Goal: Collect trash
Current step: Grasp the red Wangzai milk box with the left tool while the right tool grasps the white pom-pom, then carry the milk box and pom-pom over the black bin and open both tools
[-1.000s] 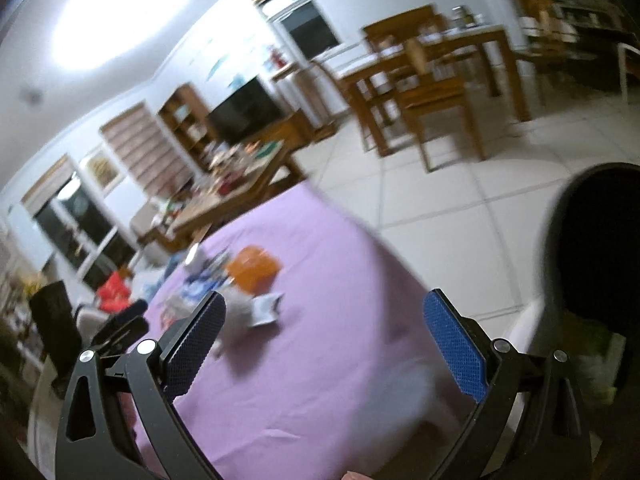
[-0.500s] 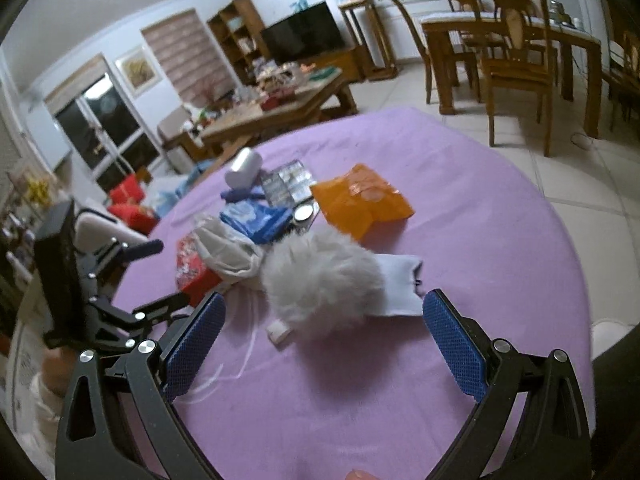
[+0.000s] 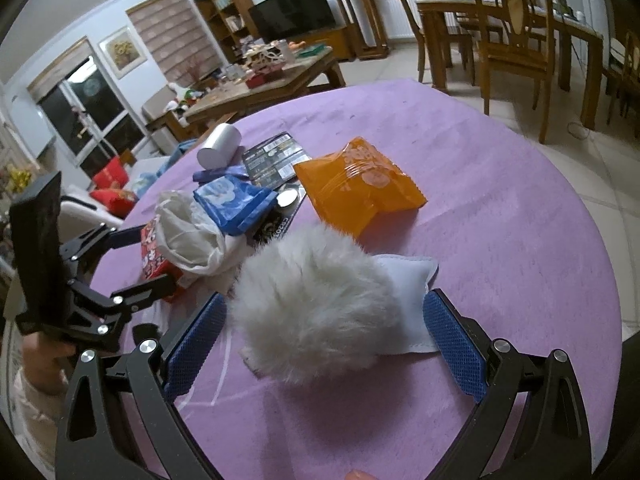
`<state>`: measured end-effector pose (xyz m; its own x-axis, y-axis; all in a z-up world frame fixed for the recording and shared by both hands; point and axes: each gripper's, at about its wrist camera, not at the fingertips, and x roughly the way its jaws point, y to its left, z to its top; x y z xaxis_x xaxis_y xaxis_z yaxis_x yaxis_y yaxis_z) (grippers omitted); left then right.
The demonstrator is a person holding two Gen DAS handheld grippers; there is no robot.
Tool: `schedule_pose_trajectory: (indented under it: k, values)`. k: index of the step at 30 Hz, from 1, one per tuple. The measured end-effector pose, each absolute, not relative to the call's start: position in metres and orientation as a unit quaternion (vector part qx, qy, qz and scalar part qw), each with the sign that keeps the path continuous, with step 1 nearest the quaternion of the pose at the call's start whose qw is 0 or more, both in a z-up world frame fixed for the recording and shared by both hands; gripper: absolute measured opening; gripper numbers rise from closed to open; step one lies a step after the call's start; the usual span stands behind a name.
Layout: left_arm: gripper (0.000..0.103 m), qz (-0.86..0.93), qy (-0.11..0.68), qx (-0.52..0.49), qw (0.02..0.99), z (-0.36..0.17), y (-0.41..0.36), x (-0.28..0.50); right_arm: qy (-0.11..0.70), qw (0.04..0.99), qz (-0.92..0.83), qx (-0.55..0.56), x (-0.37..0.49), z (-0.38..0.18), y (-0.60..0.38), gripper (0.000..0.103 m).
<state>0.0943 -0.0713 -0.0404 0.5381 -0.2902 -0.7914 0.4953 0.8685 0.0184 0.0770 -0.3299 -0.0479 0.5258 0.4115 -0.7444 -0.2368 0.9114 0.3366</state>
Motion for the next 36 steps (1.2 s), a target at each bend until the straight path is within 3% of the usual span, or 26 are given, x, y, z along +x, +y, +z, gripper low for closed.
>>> schedule_pose_trajectory:
  k: [3,5,9,11,13,25,36]
  values:
    - [0.097,-0.235,0.417,0.119,0.87,-0.041,-0.074,0.096,0.448,0.87,0.184,0.095,0.076,-0.049,-0.329,0.09]
    - [0.092,-0.248,0.409,0.1,0.872,-0.038,-0.071,0.094,0.447,0.871,0.182,0.095,0.077,-0.048,-0.331,0.078]
    - [0.091,-0.238,0.405,0.091,0.878,-0.033,-0.067,0.097,0.442,0.872,0.189,0.093,0.072,-0.047,-0.334,0.069]
    - [0.091,-0.235,0.4,0.094,0.881,-0.03,-0.066,0.094,0.433,0.875,0.198,0.088,0.066,-0.043,-0.335,0.052]
    - [0.091,-0.234,0.393,0.096,0.884,-0.026,-0.065,0.091,0.43,0.875,0.205,0.086,0.062,-0.04,-0.335,0.043]
    - [0.091,-0.24,0.337,0.036,0.909,0.017,-0.047,0.058,0.384,0.887,0.224,0.126,0.034,-0.003,-0.364,0.04]
    - [0.091,-0.29,0.295,0.035,0.91,0.044,-0.115,0.045,0.31,0.914,0.195,0.176,-0.003,0.048,-0.438,0.04]
